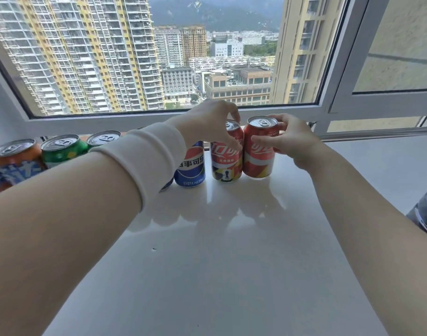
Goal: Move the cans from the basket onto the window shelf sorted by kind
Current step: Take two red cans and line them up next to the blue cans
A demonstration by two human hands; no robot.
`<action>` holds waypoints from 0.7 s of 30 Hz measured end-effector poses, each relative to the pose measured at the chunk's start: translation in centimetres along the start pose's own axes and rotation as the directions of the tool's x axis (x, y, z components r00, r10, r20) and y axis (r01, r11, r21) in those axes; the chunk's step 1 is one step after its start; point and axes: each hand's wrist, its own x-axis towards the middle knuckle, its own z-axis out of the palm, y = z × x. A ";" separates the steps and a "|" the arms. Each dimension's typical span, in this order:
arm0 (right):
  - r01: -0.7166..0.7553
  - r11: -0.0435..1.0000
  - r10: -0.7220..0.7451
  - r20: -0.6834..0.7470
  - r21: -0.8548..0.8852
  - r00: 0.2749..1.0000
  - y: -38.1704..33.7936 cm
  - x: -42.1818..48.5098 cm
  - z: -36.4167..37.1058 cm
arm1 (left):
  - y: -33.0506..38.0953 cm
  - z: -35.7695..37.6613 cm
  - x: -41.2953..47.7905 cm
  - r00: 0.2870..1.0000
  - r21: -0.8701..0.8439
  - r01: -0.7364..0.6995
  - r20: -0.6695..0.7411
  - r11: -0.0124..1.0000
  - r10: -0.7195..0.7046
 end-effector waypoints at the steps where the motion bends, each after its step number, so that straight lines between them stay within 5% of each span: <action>1: -0.006 1.000 0.005 0.009 0.008 1.000 0.0 0.1 0.1 | -0.1 0.0 0.1 1.000 0.008 0.003 0.003 1.000 -0.003; 21: -0.049 0.998 0.043 0.130 0.043 0.991 0.6 1.2 0.2 | -0.7 -0.2 0.6 0.999 0.090 0.048 0.022 0.995 -0.050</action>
